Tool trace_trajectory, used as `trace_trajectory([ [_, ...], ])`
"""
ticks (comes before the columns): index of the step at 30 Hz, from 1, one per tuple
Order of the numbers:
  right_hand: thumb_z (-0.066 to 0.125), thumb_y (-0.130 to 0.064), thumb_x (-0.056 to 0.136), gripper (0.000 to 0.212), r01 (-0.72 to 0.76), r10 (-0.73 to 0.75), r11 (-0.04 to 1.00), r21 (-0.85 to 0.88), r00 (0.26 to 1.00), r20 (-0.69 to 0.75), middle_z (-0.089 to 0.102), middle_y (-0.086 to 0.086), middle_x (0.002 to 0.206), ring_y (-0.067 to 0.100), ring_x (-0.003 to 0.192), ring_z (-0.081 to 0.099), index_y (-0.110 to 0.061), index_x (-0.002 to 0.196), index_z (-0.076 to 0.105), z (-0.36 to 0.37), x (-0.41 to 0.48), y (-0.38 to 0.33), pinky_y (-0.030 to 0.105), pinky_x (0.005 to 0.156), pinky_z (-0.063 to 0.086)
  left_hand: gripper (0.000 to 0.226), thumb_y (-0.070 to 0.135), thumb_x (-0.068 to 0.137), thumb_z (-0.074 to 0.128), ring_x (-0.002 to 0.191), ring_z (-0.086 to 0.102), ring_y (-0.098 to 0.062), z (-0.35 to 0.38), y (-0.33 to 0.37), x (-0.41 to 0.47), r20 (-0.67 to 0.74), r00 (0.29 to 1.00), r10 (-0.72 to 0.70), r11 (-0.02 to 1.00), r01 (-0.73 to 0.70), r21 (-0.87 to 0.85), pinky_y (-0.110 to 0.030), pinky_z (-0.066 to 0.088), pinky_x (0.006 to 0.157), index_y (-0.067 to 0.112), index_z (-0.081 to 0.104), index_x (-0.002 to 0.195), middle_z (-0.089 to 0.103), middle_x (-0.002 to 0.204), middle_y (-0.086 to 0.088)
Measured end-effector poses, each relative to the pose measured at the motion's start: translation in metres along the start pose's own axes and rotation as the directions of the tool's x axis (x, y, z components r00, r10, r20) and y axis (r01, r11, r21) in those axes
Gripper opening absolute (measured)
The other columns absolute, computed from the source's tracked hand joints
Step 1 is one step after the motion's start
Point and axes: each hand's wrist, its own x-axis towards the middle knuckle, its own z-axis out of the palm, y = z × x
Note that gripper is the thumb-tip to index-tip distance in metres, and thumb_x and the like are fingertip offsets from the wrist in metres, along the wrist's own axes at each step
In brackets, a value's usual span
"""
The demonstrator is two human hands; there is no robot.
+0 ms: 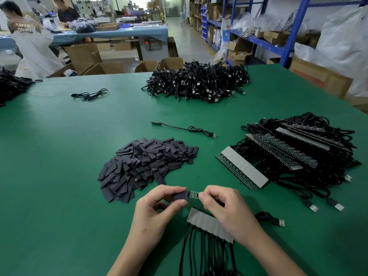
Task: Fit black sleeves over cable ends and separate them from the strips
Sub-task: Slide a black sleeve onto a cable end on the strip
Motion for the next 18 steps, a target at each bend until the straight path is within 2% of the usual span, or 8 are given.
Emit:
trace_trajectory([
  [4,0.054,-0.046,0.097,0.044,-0.003,0.003,1.000,-0.001,1.000,0.005,0.037,-0.011,0.057,0.004,0.054,0.033,-0.013,0.069,0.049,-0.0003,-0.0003,0.0006,0.021,0.051,0.027,0.021,0.029,0.080,0.079,0.086,0.066,-0.011,0.0005,-0.0010,0.0009,-0.004,1.000,-0.005,1.000,0.005,-0.004,-0.025,0.052,0.069,0.039,0.079,0.098,0.075,0.095,0.006],
  [8,0.057,-0.038,0.101,0.041,-0.012,0.012,1.000,-0.011,1.000,0.014,0.038,-0.011,0.057,0.003,0.054,0.033,-0.013,0.069,0.049,-0.0006,-0.0006,0.0019,0.020,0.051,0.027,0.022,0.045,0.078,0.076,0.087,0.067,-0.012,-0.0001,-0.0014,0.0008,-0.008,1.000,-0.004,1.000,0.003,-0.019,-0.027,0.053,0.070,0.039,0.079,0.099,0.075,0.095,0.006],
  [14,0.057,-0.035,0.102,0.039,-0.019,0.019,1.000,-0.017,1.000,0.020,0.039,-0.011,0.057,0.004,0.053,0.034,-0.018,0.068,0.050,-0.0003,-0.0008,0.0025,0.023,0.051,0.028,0.020,0.030,0.081,0.078,0.087,0.067,-0.014,0.0000,-0.0020,0.0003,-0.004,1.000,0.020,0.999,-0.020,0.027,-0.021,0.050,0.069,0.040,0.078,0.099,0.075,0.094,0.008],
  [18,0.057,-0.036,0.102,0.039,-0.020,0.021,0.999,-0.040,1.000,0.019,0.040,-0.011,0.056,0.003,0.053,0.035,-0.018,0.068,0.050,0.0006,-0.0006,0.0026,0.023,0.051,0.028,0.019,0.039,0.080,0.077,0.088,0.067,-0.016,-0.0005,-0.0013,0.0005,-0.010,0.999,0.035,0.998,-0.035,0.045,-0.021,0.050,0.068,0.039,0.078,0.099,0.075,0.095,0.008],
])
